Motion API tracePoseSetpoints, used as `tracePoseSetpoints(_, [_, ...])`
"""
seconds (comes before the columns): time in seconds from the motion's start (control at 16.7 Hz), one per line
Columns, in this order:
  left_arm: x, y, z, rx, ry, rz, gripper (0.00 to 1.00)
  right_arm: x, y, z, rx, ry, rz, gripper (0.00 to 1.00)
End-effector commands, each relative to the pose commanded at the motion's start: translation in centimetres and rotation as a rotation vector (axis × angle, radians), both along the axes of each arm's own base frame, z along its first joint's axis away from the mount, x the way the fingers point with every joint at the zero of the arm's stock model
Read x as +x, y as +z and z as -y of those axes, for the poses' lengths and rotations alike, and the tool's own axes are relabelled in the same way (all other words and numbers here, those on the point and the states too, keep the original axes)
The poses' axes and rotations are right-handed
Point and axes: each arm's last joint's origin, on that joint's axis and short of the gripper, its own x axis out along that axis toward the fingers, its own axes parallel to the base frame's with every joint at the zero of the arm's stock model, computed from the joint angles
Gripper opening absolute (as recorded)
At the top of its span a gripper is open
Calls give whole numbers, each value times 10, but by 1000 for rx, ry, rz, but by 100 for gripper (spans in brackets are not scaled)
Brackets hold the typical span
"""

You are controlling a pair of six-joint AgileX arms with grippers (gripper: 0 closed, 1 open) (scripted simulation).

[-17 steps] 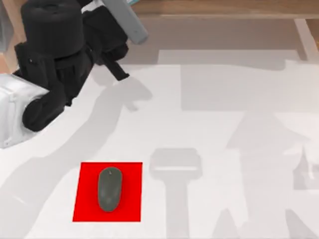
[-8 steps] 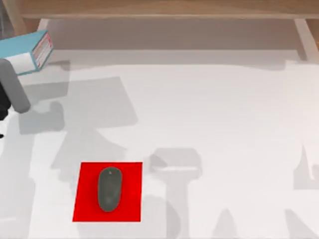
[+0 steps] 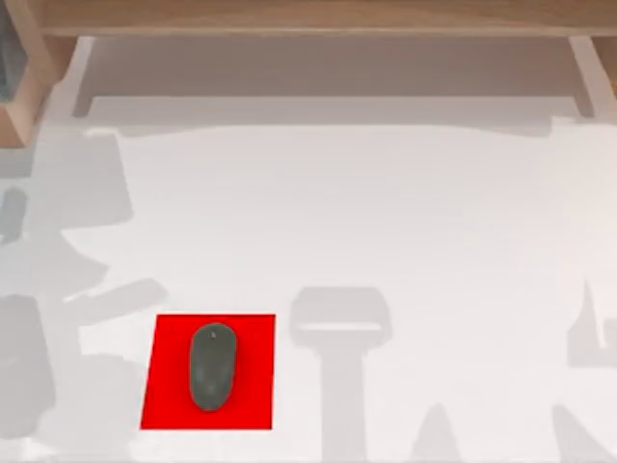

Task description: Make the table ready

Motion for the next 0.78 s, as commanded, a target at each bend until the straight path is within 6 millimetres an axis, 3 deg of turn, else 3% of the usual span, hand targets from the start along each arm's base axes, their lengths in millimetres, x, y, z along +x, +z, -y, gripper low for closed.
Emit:
tracePoseSetpoints(0.18, [21, 0, -28, 39, -49, 50, 0, 0, 0, 0, 0, 0, 0, 100])
tracePoseSetpoints(0.36, [38, -8, -44, 52, -92, 67, 0, 0, 0, 0, 0, 0, 0, 100])
tracePoseSetpoints(0.78, [44, -14, -47, 49, -107, 66, 0, 0, 0, 0, 0, 0, 0, 100])
